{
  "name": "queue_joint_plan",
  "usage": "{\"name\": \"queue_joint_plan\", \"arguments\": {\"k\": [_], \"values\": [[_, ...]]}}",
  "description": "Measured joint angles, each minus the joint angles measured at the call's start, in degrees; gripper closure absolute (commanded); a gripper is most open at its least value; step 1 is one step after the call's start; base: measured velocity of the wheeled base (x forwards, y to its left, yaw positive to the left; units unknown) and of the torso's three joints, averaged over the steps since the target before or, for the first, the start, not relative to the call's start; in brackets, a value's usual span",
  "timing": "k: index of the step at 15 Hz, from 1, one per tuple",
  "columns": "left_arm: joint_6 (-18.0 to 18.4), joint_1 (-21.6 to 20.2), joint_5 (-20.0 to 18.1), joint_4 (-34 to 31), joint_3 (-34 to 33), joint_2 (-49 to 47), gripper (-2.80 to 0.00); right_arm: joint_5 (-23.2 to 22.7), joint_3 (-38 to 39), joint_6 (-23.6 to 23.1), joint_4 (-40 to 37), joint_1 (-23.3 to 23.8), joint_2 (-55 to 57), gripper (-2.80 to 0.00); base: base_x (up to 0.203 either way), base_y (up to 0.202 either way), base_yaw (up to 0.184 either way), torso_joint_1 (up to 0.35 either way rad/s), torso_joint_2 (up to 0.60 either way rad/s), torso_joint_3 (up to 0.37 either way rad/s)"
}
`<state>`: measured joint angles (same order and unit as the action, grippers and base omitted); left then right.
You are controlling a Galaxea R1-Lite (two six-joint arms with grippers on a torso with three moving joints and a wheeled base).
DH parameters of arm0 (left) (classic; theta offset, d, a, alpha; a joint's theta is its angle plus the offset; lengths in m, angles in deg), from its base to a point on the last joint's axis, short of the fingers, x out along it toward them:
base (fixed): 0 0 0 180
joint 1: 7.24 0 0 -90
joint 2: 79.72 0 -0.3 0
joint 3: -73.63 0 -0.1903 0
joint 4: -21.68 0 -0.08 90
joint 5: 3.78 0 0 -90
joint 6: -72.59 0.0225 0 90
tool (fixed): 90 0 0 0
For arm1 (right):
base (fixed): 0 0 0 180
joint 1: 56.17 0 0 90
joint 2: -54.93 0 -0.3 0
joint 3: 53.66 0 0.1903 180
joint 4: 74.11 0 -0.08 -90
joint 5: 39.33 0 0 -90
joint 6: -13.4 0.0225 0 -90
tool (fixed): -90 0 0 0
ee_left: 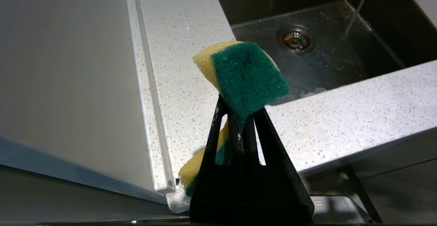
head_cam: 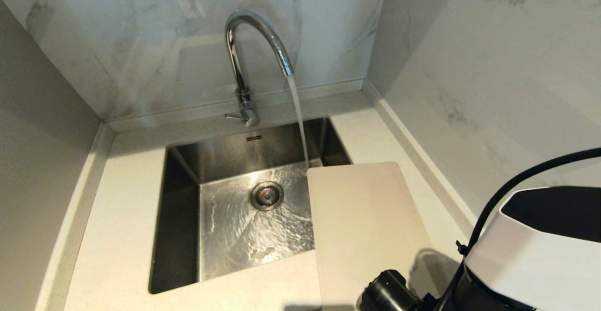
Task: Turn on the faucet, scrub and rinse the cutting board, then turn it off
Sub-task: Pick up the cutting board
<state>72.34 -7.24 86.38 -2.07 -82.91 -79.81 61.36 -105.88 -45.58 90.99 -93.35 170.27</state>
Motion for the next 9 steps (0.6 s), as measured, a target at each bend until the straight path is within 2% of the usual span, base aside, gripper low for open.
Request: {"name": "queue_joint_plan", "arguments": {"k": [3,7,8,9], "values": [[0.0,0.0,0.0,0.0,0.0,0.0,0.0,0.1,2.3,0.0,5.7,-0.2,1.5,-2.8,0.0,0.0,0.0,0.0,0.0,0.0],[0.0,0.0,0.0,0.0,0.0,0.0,0.0,1.3,3.3,0.0,7.3,-0.3,2.5,-2.8,0.0,0.0,0.0,0.0,0.0,0.0],[0.0,0.0,0.0,0.0,0.0,0.0,0.0,1.5,3.3,0.0,7.3,-0.4,2.5,0.0,0.0,0.0,0.0,0.0,0.0,0.0],[0.0,0.0,0.0,0.0,0.0,0.0,0.0,1.6,3.3,0.0,7.4,-0.4,2.6,0.0,0.0,0.0,0.0,0.0,0.0,0.0]]}}
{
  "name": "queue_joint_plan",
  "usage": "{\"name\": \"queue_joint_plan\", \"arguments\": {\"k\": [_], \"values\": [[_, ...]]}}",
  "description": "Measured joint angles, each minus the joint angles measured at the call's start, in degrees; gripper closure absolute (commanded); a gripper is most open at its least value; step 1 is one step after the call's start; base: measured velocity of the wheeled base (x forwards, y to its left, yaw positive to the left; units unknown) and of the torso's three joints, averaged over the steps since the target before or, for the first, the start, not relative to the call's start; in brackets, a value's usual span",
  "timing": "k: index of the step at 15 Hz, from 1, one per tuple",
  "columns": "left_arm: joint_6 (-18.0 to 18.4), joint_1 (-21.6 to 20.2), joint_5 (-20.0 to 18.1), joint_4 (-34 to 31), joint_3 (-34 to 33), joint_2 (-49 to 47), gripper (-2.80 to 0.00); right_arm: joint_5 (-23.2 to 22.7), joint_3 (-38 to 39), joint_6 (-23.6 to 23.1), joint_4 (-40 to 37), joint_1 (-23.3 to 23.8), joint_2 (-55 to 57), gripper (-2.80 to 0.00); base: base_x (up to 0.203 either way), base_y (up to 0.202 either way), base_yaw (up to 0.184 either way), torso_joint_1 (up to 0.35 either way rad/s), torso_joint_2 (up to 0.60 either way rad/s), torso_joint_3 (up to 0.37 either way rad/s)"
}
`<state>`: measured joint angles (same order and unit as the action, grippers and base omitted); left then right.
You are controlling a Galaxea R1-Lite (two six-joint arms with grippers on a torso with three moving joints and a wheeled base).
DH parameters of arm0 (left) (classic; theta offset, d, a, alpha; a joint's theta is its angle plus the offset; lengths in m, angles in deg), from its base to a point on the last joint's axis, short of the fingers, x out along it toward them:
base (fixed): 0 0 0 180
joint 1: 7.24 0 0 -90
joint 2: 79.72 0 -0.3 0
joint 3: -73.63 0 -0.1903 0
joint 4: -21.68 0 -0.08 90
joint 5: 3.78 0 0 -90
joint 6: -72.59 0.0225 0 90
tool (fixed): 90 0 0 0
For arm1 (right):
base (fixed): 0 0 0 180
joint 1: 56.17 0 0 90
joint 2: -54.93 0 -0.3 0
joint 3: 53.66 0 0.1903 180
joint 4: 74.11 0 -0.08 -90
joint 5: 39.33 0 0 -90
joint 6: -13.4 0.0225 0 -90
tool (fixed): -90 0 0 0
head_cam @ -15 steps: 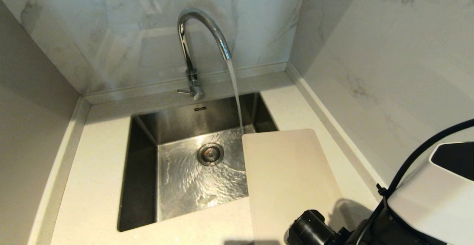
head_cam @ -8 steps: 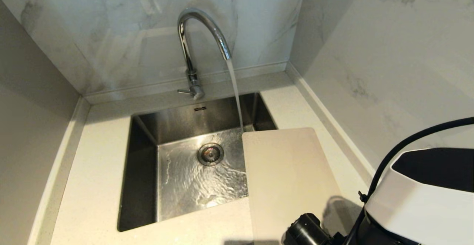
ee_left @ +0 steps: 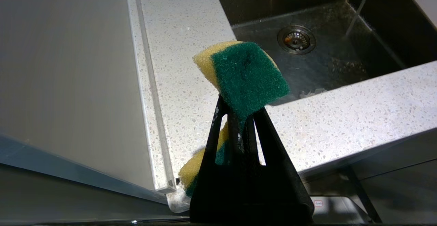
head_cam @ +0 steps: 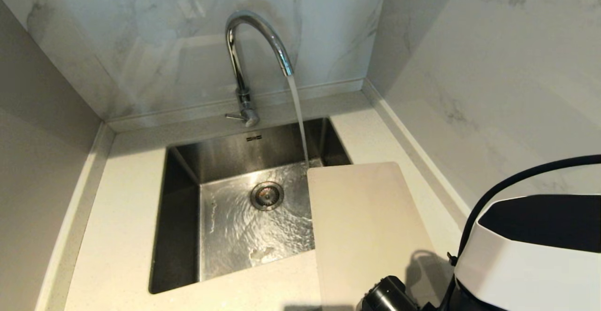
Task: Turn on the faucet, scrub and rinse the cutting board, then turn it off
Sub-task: Pick up the cutting board
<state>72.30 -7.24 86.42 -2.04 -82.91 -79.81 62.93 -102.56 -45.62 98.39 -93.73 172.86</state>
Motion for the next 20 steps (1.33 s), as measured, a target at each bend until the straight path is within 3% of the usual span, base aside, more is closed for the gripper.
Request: {"name": "queue_joint_plan", "arguments": {"k": [15,20], "values": [[-0.3,0.0,0.0,0.4,-0.1,0.0,0.0,0.7,0.1,-0.1,-0.8,0.0,-1.6,0.0,0.0,0.0,0.0,0.0,0.0,0.0],[-0.3,0.0,0.0,0.4,-0.1,0.0,0.0,3.0,-0.6,-0.2,-10.8,-2.0,-11.4,0.0,0.0,0.0,0.0,0.0,0.0,0.0]]}}
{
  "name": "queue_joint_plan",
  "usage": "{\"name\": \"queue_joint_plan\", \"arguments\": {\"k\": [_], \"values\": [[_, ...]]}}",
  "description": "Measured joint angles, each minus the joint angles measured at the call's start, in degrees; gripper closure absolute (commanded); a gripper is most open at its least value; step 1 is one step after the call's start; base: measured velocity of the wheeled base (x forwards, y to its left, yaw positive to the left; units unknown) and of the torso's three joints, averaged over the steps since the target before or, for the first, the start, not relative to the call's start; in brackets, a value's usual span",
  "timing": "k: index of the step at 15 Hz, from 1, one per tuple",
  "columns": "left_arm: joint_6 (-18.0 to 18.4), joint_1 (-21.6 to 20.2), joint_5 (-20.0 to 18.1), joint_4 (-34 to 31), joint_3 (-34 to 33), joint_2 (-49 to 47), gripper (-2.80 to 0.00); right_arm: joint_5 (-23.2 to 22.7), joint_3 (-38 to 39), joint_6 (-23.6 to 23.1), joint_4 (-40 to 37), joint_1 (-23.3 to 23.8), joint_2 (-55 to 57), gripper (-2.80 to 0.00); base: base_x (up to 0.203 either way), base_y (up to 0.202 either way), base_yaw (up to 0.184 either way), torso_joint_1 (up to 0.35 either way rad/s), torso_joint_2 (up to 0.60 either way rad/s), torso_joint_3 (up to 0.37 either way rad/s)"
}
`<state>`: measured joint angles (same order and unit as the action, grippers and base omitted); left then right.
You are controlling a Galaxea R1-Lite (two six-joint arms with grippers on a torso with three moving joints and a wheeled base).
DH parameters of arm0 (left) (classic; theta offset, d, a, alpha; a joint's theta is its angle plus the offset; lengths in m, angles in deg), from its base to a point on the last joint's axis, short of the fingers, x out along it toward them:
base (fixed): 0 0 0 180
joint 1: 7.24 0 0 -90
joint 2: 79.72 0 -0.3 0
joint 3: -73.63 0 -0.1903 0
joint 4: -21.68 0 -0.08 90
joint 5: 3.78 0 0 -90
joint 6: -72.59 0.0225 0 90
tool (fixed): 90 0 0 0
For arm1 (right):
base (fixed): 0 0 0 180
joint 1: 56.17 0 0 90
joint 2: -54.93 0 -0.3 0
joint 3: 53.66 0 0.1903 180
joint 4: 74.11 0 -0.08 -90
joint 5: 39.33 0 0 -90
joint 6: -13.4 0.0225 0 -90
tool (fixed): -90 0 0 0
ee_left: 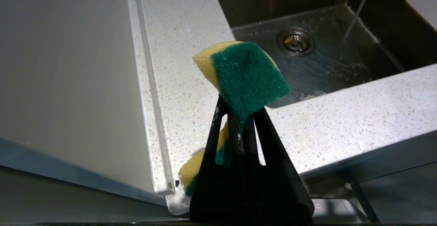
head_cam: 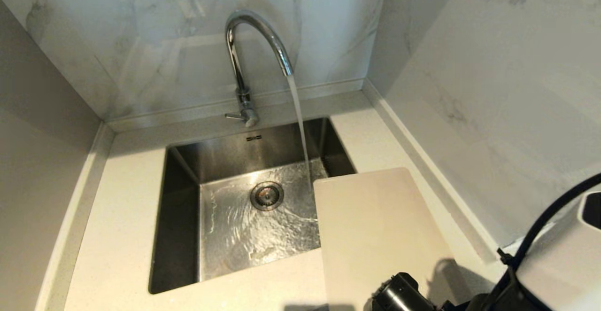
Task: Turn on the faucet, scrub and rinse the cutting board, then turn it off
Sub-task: Pick up the cutting board
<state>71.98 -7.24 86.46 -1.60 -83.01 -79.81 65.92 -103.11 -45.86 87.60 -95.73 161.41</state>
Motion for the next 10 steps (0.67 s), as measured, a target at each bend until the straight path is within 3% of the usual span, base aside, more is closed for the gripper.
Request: {"name": "queue_joint_plan", "arguments": {"k": [7,10], "values": [[0.0,0.0,0.0,0.0,0.0,0.0,0.0,2.2,2.7,0.0,-6.1,-1.7,-15.7,0.0,0.0,0.0,0.0,0.0,0.0,0.0],[0.0,0.0,0.0,0.0,0.0,0.0,0.0,2.3,-0.2,-1.9,-9.5,-1.4,-20.0,0.0,0.0,0.0,0.0,0.0,0.0,0.0]]}}
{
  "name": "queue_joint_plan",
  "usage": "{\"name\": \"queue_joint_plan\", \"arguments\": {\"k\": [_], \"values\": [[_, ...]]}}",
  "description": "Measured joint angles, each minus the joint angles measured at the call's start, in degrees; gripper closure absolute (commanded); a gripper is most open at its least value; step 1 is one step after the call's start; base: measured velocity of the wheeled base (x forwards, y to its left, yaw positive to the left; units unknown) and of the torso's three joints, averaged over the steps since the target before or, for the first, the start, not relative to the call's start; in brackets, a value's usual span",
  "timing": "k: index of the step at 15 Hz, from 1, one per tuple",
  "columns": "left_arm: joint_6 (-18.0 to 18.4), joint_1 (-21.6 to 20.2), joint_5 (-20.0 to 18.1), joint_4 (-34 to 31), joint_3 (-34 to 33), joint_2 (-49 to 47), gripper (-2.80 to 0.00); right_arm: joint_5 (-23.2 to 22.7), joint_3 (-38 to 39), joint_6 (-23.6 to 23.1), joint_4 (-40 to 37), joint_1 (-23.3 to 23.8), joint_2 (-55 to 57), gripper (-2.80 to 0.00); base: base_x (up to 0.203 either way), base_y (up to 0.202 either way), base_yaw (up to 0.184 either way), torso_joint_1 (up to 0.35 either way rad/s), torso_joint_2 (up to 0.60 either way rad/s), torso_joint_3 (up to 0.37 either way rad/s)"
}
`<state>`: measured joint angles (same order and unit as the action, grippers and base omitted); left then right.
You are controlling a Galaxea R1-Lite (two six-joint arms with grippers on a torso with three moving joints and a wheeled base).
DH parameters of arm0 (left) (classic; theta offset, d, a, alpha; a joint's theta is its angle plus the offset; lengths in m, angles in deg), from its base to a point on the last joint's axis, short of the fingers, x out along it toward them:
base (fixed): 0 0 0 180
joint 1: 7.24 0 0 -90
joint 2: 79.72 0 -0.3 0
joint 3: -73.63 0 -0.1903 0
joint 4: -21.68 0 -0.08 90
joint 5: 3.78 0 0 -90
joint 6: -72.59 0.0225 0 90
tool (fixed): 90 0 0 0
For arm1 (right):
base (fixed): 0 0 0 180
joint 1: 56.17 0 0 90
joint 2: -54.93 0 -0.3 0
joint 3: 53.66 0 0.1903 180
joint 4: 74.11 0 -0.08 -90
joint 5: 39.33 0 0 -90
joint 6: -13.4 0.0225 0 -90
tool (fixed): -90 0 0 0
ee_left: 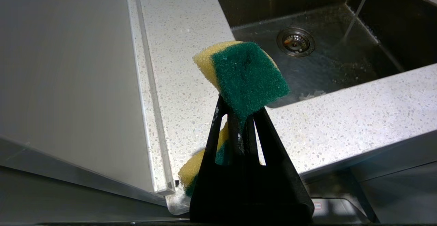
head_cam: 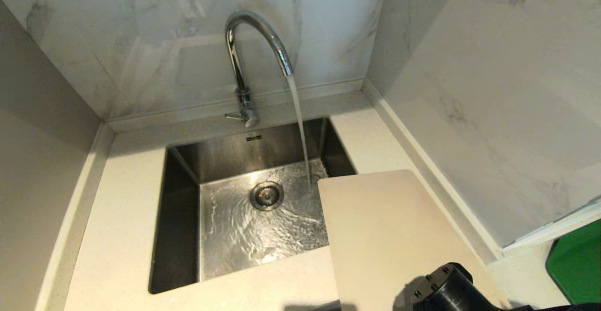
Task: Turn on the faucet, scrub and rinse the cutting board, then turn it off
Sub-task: Pick up the cutting board
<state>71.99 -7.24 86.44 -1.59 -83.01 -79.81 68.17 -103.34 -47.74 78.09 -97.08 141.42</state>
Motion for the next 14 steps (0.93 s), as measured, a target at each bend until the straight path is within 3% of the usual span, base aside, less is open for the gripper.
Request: {"name": "queue_joint_plan", "arguments": {"k": [4,7,14], "values": [[0.0,0.0,0.0,0.0,0.0,0.0,0.0,2.5,-5.0,-3.1,-8.5,0.5,-3.9,0.0,0.0,0.0,0.0,0.0,0.0,0.0],[0.0,0.0,0.0,0.0,0.0,0.0,0.0,5.5,-7.6,-10.3,-13.1,2.0,-7.1,0.0,0.0,0.0,0.0,0.0,0.0,0.0],[0.0,0.0,0.0,0.0,0.0,0.0,0.0,11.1,-10.8,-21.1,-13.7,2.8,-12.8,0.0,0.0,0.0,0.0,0.0,0.0,0.0]]}}
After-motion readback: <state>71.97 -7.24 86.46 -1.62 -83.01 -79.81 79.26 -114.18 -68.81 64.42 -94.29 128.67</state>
